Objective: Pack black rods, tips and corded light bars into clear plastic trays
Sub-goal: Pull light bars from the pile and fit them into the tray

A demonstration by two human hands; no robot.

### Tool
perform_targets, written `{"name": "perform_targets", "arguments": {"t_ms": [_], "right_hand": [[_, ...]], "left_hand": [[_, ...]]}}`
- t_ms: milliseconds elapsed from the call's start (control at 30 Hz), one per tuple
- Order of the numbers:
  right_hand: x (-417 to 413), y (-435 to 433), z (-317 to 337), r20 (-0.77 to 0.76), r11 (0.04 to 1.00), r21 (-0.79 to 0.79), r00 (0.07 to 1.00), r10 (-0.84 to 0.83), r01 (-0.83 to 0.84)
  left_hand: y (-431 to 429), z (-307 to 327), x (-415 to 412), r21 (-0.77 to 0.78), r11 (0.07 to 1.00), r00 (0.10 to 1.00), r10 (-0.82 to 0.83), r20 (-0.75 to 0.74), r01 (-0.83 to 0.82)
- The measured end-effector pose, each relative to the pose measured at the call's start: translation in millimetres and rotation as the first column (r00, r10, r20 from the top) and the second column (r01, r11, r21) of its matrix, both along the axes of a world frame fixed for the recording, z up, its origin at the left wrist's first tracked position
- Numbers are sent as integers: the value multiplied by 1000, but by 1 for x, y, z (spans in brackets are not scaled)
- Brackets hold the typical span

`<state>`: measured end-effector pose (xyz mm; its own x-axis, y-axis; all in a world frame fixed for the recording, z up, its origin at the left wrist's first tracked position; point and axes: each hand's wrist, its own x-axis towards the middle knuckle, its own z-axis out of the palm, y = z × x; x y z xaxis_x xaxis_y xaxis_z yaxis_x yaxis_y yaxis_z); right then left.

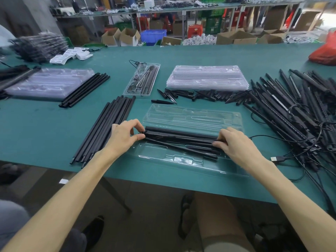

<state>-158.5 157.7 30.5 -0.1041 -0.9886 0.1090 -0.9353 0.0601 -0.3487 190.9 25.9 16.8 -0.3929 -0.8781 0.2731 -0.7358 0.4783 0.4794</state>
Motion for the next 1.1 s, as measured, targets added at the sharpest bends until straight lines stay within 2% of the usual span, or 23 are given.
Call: {"name": "perform_targets", "arguments": {"t_ms": [133,300,400,667,833,967,1100], "right_hand": [[5,2,-4,-15,999,-40,1000,-18,17],[7,7,-6,-25,998,-57,999,-22,20],[8,5,-6,-34,998,-46,999,-39,37],[13,5,-13,-91,997,-68,995,-51,45],[15,5,-11,-129,999,-15,991,-31,29],[16,3,-3,-140,999,45,990,-22,29],[25,-1,4,-231,998,59,973,17,-3]], "left_hand": [[-6,2,-2,-21,1000,1000,7,22,-7],[-14,12,-5,129,992,999,19,-37,-14],[-16,14,-7,140,990,1000,24,-2,-24],[-11,-2,-14,21,999,993,31,-112,-28],[-9,-6,-10,-106,994,1000,-21,-13,19],[-5,-7,-9,-141,990,999,-33,2,33],[-2,-8,-8,-138,990,999,-30,19,33]]}}
